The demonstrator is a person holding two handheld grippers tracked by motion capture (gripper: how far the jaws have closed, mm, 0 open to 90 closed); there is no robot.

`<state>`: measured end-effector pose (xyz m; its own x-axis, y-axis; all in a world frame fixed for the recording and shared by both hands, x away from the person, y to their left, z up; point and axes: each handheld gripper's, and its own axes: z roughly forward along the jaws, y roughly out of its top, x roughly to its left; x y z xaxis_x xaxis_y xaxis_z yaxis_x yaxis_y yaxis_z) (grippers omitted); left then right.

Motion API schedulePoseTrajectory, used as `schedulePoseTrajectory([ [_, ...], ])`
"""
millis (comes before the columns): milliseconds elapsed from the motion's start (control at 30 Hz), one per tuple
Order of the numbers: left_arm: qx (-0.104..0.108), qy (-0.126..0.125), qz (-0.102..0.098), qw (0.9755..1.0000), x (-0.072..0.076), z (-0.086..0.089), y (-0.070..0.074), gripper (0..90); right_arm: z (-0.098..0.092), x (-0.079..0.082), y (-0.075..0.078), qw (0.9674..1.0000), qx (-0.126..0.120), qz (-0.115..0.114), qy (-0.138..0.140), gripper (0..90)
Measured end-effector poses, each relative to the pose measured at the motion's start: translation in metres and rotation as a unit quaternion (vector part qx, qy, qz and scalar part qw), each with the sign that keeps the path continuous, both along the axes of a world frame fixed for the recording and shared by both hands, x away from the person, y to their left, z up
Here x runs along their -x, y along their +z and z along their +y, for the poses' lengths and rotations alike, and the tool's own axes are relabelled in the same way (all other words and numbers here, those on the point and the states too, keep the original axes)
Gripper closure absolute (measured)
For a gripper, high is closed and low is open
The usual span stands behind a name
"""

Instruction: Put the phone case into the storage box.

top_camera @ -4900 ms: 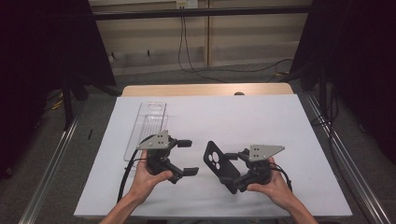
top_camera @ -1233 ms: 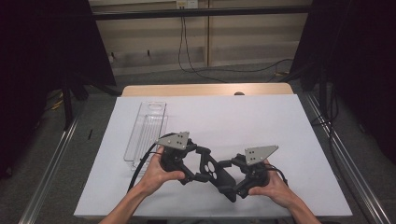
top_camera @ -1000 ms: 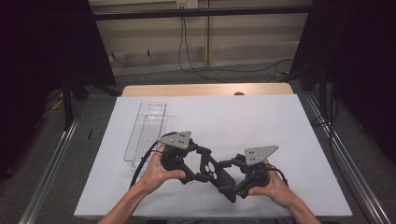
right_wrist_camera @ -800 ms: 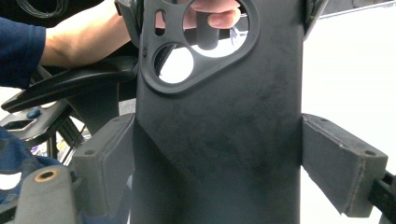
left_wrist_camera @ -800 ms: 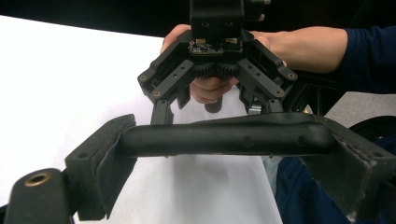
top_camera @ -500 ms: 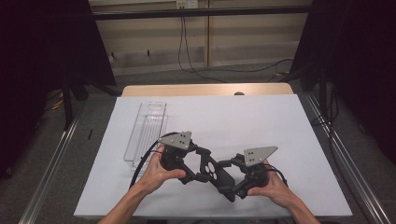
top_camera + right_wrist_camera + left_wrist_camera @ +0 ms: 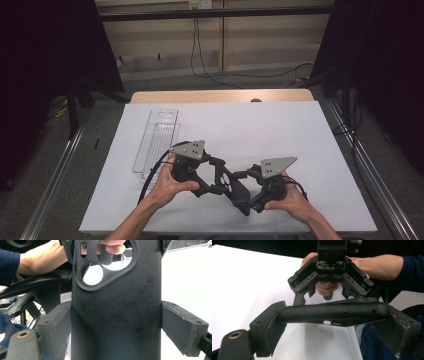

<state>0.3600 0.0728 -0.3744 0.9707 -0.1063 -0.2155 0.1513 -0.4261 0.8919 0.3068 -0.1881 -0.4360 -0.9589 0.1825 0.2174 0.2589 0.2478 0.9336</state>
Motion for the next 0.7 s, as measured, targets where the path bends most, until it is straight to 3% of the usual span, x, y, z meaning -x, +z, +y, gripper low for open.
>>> schedulePoseTrajectory([
  [167,0.008,0.013,-0.002,0.9999,0.000,0.002,0.003,14.5,-0.001,-0.001,0.000,0.9999,-0.006,0.008,-0.011,10.8],
  [400,0.013,0.034,-0.003,0.9993,-0.002,0.008,0.007,14.5,-0.004,-0.001,0.002,0.9990,-0.015,-0.002,-0.043,5.7],
  [700,0.003,0.060,-0.006,0.9981,-0.004,0.012,0.008,14.5,-0.010,-0.001,0.004,0.9962,-0.017,-0.011,-0.085,1.5],
])
